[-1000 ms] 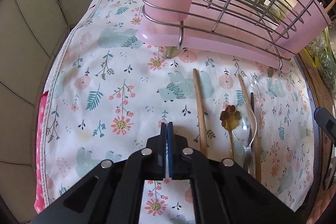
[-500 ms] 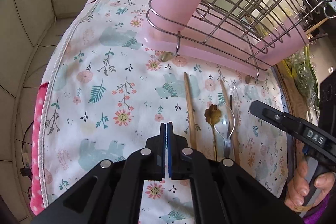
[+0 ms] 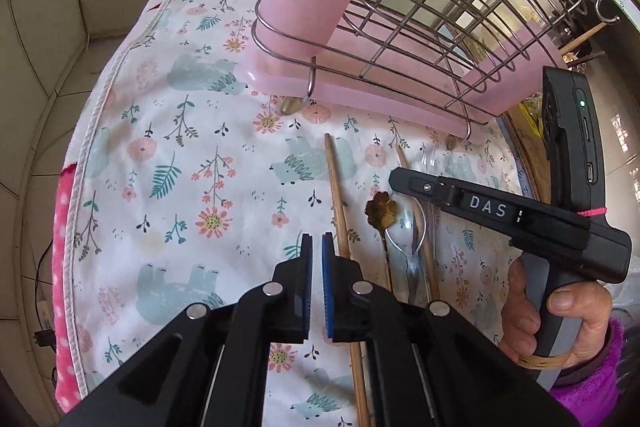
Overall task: Organize utensils
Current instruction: 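Grasp a wooden chopstick with left tool while right tool grasps another wooden chopstick, then lift the chopstick with left tool while right tool lifts its chopstick above the pink cup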
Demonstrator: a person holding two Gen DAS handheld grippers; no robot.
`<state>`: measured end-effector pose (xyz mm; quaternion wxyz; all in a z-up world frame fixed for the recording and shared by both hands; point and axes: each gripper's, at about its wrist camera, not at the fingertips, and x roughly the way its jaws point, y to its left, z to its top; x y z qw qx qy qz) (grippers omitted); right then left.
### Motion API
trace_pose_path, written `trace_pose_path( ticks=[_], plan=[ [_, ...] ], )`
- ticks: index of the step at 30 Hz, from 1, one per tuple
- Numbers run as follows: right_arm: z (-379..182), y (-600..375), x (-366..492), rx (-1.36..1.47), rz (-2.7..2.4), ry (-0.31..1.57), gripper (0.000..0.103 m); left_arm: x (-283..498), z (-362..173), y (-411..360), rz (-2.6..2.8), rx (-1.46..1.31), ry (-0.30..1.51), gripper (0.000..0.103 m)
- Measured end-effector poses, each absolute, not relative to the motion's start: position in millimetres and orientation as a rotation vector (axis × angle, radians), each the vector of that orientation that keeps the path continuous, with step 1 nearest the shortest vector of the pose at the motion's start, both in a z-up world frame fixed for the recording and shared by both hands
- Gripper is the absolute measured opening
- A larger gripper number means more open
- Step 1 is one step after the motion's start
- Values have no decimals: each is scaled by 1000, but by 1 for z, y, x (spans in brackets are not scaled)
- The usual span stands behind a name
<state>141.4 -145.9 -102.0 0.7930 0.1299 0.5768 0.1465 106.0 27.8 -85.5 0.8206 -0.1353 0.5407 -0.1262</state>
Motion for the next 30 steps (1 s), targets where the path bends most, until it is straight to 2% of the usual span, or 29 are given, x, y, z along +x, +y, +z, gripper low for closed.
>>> trace_pose_path(
  ticks=[2, 5, 19, 30],
  plan=[
    [-104, -143, 143, 269, 310, 1231, 18, 110, -90, 24, -271, -284, 1171, 4],
    [-104, -140, 144, 259, 301, 1211, 5, 118, -95, 18, -289, -284, 1210, 4],
    [-70, -207, 116, 445, 307, 1072, 5, 166, -109, -22, -240, -169, 1338, 7],
    [-49, -228, 98, 442, 334, 1002, 5, 162, -104, -11, -236, -179, 1309, 6]
  ],
)
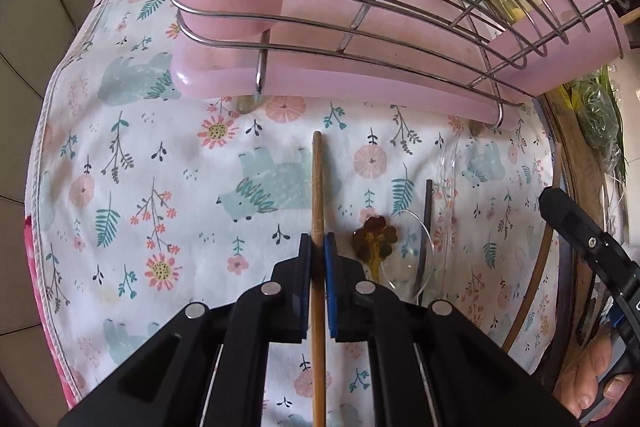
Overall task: Organize utensils
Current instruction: 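Lift the chopstick with left tool while right tool lifts its chopstick above the pink cup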
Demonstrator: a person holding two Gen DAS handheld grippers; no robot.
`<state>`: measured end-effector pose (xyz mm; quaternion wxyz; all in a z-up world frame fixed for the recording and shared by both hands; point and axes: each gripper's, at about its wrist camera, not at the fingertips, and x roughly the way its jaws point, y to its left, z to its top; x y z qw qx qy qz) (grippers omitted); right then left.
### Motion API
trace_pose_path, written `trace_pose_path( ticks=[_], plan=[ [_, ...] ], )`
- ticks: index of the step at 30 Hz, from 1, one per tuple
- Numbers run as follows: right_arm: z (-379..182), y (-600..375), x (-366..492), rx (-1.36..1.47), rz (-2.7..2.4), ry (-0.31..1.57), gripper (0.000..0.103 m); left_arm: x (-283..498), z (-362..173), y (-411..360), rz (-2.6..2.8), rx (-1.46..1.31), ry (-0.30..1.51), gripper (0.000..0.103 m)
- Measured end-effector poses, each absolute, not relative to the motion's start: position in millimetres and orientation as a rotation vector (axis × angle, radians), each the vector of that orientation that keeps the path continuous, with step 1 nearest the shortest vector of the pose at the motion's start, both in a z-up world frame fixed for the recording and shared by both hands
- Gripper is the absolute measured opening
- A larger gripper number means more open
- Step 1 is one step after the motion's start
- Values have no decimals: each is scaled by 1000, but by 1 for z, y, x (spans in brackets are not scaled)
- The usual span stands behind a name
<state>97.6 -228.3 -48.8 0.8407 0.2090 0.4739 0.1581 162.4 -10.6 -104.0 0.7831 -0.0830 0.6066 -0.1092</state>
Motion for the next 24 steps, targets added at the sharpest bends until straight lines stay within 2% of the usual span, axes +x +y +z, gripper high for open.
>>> trace_pose_path(
  ticks=[13, 24],
  plan=[
    [5, -236, 63, 390, 321, 785, 5, 90, -10, 28, -222, -214, 852, 6],
    [44, -234, 34, 333, 298, 618, 5, 51, 47, 41, -208, -253, 637, 6]
  ],
)
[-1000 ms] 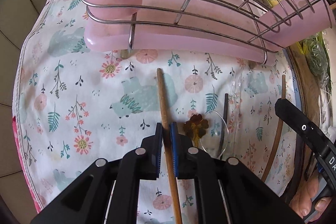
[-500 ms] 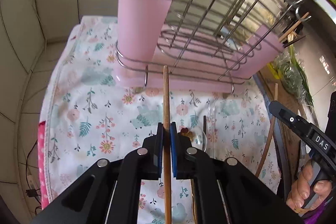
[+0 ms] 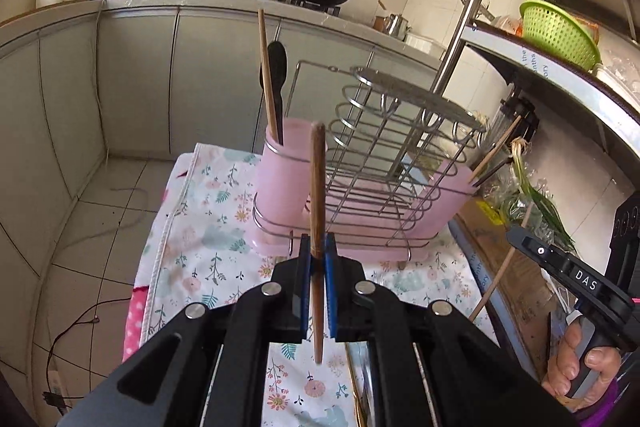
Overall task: Organize utensils
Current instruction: 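Lift the chopstick with left tool while right tool lifts its chopstick above the pink cup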
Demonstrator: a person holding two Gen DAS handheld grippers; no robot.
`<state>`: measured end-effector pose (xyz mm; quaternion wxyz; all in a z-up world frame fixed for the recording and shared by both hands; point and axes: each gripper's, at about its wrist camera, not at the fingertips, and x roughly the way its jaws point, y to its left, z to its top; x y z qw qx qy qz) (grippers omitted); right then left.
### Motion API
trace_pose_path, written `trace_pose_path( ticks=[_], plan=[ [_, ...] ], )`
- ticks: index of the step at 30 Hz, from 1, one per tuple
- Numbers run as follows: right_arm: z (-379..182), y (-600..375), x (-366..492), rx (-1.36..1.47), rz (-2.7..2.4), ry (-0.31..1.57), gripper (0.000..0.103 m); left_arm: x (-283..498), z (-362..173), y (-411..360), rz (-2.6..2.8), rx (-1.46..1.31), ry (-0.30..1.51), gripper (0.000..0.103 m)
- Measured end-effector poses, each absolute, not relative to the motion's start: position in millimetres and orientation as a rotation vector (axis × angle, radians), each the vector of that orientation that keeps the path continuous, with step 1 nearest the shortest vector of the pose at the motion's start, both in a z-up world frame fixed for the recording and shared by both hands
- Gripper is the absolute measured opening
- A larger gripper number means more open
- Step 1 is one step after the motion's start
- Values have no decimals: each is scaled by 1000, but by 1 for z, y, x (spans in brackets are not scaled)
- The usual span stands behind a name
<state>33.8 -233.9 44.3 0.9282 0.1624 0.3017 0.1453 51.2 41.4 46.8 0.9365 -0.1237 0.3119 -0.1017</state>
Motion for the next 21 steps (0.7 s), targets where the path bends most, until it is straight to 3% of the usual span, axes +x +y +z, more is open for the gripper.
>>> trace_pose_path(
  ticks=[21],
  plan=[
    [186, -274, 43, 233, 156, 227, 5, 44, 176, 72, -171, -276, 331, 6]
  ],
)
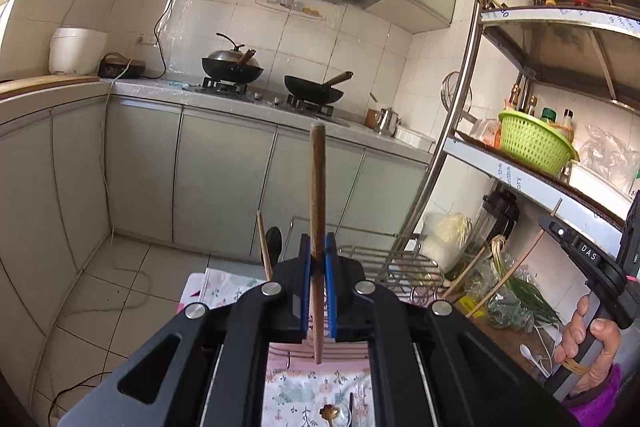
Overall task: Organize utensils
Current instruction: 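Lift the chopstick with left tool while right tool lifts its chopstick above the pink cup, then insert the chopstick into the pink cup with left tool while right tool releases its chopstick there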
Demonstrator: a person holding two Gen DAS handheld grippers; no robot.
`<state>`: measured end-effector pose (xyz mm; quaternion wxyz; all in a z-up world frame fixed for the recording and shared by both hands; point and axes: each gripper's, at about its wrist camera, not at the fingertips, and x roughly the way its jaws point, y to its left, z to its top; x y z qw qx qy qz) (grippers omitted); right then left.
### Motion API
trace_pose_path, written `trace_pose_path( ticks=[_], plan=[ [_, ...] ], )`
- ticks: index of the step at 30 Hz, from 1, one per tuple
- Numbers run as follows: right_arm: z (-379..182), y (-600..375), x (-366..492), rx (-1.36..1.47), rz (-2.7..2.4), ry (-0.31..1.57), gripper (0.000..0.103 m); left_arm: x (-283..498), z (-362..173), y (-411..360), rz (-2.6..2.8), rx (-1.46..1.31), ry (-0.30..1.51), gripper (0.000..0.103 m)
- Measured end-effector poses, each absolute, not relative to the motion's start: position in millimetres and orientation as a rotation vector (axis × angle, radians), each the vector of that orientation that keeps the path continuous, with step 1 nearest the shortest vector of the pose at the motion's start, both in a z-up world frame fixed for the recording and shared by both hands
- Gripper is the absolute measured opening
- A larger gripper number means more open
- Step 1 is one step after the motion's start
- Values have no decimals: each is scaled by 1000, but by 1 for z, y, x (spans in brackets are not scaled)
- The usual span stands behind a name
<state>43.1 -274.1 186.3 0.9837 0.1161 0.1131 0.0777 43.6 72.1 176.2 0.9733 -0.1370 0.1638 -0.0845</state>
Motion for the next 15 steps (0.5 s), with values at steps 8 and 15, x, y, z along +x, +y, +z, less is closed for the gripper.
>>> trace_pose_path(
  ticks=[8, 15],
  plan=[
    [207, -278, 55, 221, 102, 98, 5, 60, 204, 69, -152, -260, 236, 6],
    [175, -262, 86, 148, 62, 145, 5, 97, 181, 54, -76, -186, 236, 6]
  ],
)
